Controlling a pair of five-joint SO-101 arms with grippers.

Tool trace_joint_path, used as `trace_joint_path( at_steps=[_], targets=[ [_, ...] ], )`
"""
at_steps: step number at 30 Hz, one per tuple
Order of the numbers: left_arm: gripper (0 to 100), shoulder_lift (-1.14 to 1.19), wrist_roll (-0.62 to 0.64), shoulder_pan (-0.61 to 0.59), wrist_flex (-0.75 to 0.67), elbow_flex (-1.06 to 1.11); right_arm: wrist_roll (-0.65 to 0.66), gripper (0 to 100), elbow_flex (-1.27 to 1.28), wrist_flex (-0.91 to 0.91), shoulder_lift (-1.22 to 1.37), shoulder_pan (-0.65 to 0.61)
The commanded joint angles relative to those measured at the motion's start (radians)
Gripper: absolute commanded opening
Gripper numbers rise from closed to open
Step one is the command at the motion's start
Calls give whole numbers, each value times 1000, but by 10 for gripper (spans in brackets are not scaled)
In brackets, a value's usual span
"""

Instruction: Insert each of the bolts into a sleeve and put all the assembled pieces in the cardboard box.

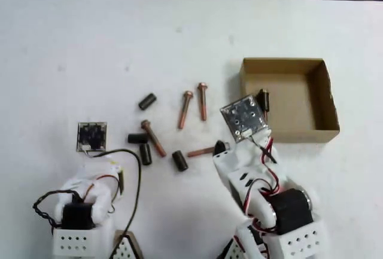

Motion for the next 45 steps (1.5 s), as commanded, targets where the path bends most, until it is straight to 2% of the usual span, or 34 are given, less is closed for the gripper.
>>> trace_joint_path(
  at_steps=[1,4,8,10,20,28,45],
  targets=[
    [23,-8,-9,-8,3,-3,-2,211,0,-28,-28,-5],
    [23,-8,-9,-8,3,-3,-2,197,2,-50,-41,-5],
    [23,-8,-9,-8,3,-3,0,62,5,-91,-39,-5],
    [23,-8,-9,-8,3,-3,37,26,5,-110,-41,-5],
    [23,-8,-9,-8,3,-3,83,25,37,-137,-39,-12],
    [23,-8,-9,-8,3,-3,83,25,210,-329,-44,-13],
    [23,-8,-9,-10,8,-3,84,26,244,-380,-36,-12]
  ],
)
